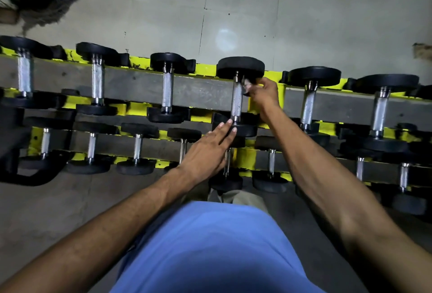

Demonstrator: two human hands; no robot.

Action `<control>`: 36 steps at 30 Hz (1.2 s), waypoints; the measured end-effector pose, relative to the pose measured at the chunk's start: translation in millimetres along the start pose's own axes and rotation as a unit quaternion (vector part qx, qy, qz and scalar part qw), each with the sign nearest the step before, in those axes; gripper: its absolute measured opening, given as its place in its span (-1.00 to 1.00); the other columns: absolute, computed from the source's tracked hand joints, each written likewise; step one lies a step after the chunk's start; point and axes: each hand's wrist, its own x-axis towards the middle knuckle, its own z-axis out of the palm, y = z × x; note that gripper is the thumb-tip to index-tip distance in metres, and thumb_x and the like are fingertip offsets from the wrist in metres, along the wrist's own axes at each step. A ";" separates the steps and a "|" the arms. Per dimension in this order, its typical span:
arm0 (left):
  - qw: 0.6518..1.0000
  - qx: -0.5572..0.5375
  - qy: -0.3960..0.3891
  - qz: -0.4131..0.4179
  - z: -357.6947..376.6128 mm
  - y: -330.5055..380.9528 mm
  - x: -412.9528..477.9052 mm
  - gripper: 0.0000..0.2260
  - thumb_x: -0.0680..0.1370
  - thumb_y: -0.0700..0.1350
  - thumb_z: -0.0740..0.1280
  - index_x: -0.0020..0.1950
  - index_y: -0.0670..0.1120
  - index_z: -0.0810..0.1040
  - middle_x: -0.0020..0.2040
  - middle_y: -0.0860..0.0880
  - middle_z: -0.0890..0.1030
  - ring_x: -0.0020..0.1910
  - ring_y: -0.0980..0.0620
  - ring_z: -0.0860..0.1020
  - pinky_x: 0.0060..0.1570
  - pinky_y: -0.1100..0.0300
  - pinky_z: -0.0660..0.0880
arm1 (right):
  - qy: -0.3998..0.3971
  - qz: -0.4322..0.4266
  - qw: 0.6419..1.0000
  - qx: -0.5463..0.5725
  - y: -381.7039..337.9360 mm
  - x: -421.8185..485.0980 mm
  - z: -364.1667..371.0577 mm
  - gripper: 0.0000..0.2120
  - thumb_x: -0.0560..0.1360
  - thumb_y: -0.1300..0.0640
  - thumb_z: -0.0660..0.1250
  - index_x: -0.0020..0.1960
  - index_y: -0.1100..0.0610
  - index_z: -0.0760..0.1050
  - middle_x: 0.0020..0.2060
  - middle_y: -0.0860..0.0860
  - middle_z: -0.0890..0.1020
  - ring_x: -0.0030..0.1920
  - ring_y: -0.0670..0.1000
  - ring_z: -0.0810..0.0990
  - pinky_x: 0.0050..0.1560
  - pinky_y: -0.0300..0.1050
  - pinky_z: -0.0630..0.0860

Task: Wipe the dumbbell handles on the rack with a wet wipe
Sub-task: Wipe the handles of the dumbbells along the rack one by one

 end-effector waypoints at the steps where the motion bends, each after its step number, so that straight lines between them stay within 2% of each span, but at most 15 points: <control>1: 1.000 0.001 -0.002 0.003 -0.1 -0.7 -0.1 -0.24 0.61 -0.13 0.30 0.72 -0.13 -0.02 0.72 -0.16 -0.10 0.70 -0.12 0.01 0.64 -0.03 0.14 | -0.002 0.007 0.999 0.035 -3.9 -2.6 3.6 -0.89 0.46 0.24 0.46 -0.14 0.06 0.57 -0.23 0.05 0.67 -0.27 0.03 0.63 -0.21 -0.03 0.59; 4: 1.000 0.004 -0.012 0.013 -0.6 -2.1 -0.6 -0.24 0.61 -0.12 0.29 0.73 -0.13 -0.04 0.72 -0.15 -0.14 0.70 -0.12 -0.01 0.64 -0.03 0.14 | -0.034 0.077 0.990 0.115 1.1 -11.5 9.5 -0.88 0.58 0.34 0.31 0.08 0.19 0.54 -0.23 0.07 0.62 -0.29 0.02 0.56 -0.31 -0.14 0.55; 6: 1.000 0.004 -0.010 0.020 -0.7 -3.8 -0.5 -0.23 0.60 -0.14 0.30 0.73 -0.13 -0.03 0.72 -0.15 -0.14 0.70 -0.12 -0.01 0.63 -0.04 0.17 | -0.060 0.127 0.976 0.165 3.8 -7.5 11.1 -0.81 0.60 0.35 0.22 0.18 0.23 0.52 -0.17 0.10 0.64 -0.22 0.07 0.61 -0.23 -0.13 0.60; 9: 1.000 -0.003 -0.015 0.023 -1.1 -7.3 1.4 -0.23 0.57 -0.16 0.29 0.72 -0.13 0.00 0.72 -0.14 -0.11 0.70 -0.11 0.01 0.62 -0.05 0.18 | -0.114 0.182 0.941 0.262 -6.8 5.6 19.1 -0.68 0.59 0.36 0.05 0.09 0.24 0.56 -0.12 0.10 0.72 -0.13 0.09 0.72 0.00 -0.07 0.58; 12: 0.999 0.005 -0.021 0.030 -1.8 -10.1 1.8 -0.23 0.58 -0.15 0.27 0.73 -0.12 -0.03 0.72 -0.14 -0.13 0.70 -0.10 0.00 0.62 -0.06 0.18 | -0.128 0.193 0.924 0.306 -11.2 7.6 25.7 -0.66 0.62 0.33 0.01 0.11 0.24 0.57 -0.15 0.08 0.74 -0.15 0.05 0.74 -0.04 -0.06 0.56; 14: 0.999 -0.001 -0.026 0.036 -4.2 -10.9 1.8 -0.23 0.59 -0.17 0.26 0.73 -0.12 -0.05 0.72 -0.13 -0.15 0.70 -0.08 -0.03 0.64 -0.03 0.14 | -0.052 0.169 0.941 0.288 -4.3 5.8 28.8 -0.74 0.58 0.36 0.13 0.11 0.23 0.57 -0.15 0.12 0.73 -0.17 0.09 0.72 -0.11 -0.06 0.59; 17: 0.999 -0.020 -0.021 0.043 -5.4 -13.6 1.2 -0.26 0.61 -0.19 0.22 0.73 -0.13 -0.05 0.72 -0.13 -0.16 0.70 -0.08 -0.04 0.65 0.01 0.11 | 0.076 0.069 0.968 0.228 7.7 -3.2 34.7 -0.91 0.53 0.29 0.36 -0.07 0.14 0.59 -0.23 0.08 0.67 -0.27 0.03 0.61 -0.19 -0.08 0.55; 19: 0.998 -0.028 -0.011 0.050 -3.4 -15.9 0.0 -0.26 0.59 -0.20 0.22 0.72 -0.14 -0.02 0.72 -0.14 -0.13 0.70 -0.11 0.00 0.63 0.00 0.16 | 0.130 -0.039 0.985 0.105 12.5 -14.2 35.7 -0.96 0.51 0.17 0.44 -0.06 0.14 0.62 -0.22 0.00 0.69 -0.27 -0.10 0.59 -0.14 -0.08 0.56; 21: 0.998 -0.031 -0.011 0.052 -1.1 -18.5 -0.1 -0.25 0.57 -0.20 0.24 0.72 -0.14 -0.01 0.72 -0.14 -0.11 0.70 -0.11 0.02 0.62 -0.01 0.20 | 0.166 -0.149 0.974 -0.049 14.3 -27.9 32.7 -0.94 0.51 0.13 0.42 -0.05 0.11 0.59 -0.20 -0.06 0.66 -0.25 -0.18 0.58 -0.14 -0.13 0.51; 24: 0.998 -0.023 -0.017 0.060 -2.2 -19.4 0.9 -0.23 0.57 -0.18 0.25 0.72 -0.14 -0.03 0.72 -0.15 -0.14 0.70 -0.10 0.00 0.62 -0.02 0.20 | 0.141 -0.313 0.904 -0.255 10.8 -43.9 26.8 -0.92 0.55 0.12 0.31 0.04 0.09 0.51 0.00 -0.03 0.57 -0.06 0.01 0.57 -0.19 -0.08 0.45; 27: 0.997 -0.007 -0.035 0.061 -4.1 -19.6 0.8 -0.23 0.59 -0.16 0.23 0.72 -0.14 -0.09 0.72 -0.15 -0.19 0.70 -0.10 -0.04 0.63 -0.01 0.15 | 0.073 -0.412 0.797 -0.436 9.7 -41.3 13.1 -0.77 0.55 0.18 0.32 0.20 0.06 0.50 0.20 -0.02 0.51 0.09 0.08 0.53 -0.25 -0.08 0.48; 29: 0.997 0.004 -0.044 0.058 -5.0 -19.8 1.1 -0.24 0.61 -0.15 0.22 0.72 -0.13 -0.13 0.71 -0.14 -0.22 0.70 -0.09 -0.06 0.64 -0.01 0.13 | 0.033 -0.446 0.723 -0.526 6.7 -36.1 7.2 -0.64 0.49 0.24 0.33 0.28 0.06 0.50 0.33 -0.03 0.50 0.08 0.11 0.55 -0.27 -0.07 0.53; 31: 0.997 0.011 -0.047 0.055 -5.2 -18.5 1.7 -0.23 0.60 -0.16 0.22 0.72 -0.13 -0.14 0.71 -0.14 -0.23 0.71 -0.09 -0.07 0.64 -0.02 0.12 | 0.007 -0.433 0.683 -0.588 -1.9 -33.8 6.2 -0.61 0.50 0.20 0.27 0.32 0.04 0.47 0.39 -0.06 0.47 0.04 0.12 0.62 -0.34 -0.06 0.52; 33: 0.998 0.011 -0.045 0.049 -3.8 -16.5 2.8 -0.23 0.59 -0.17 0.22 0.72 -0.13 -0.12 0.71 -0.14 -0.22 0.71 -0.09 -0.06 0.64 -0.03 0.13 | -0.056 -0.392 0.657 -0.642 -14.5 -33.8 10.2 -0.69 0.52 0.13 0.22 0.25 0.05 0.47 0.30 -0.04 0.51 -0.02 0.14 0.67 -0.36 -0.05 0.49; 36: 0.999 0.012 -0.038 0.027 0.6 -13.6 1.4 -0.20 0.59 -0.15 0.25 0.72 -0.11 -0.14 0.71 -0.12 -0.23 0.71 -0.07 -0.09 0.64 -0.05 0.13 | -0.270 -0.344 0.582 -0.686 -31.6 -39.4 18.8 -0.84 0.55 0.05 0.23 0.05 0.04 0.56 0.03 0.04 0.64 -0.05 0.17 0.65 -0.31 -0.09 0.38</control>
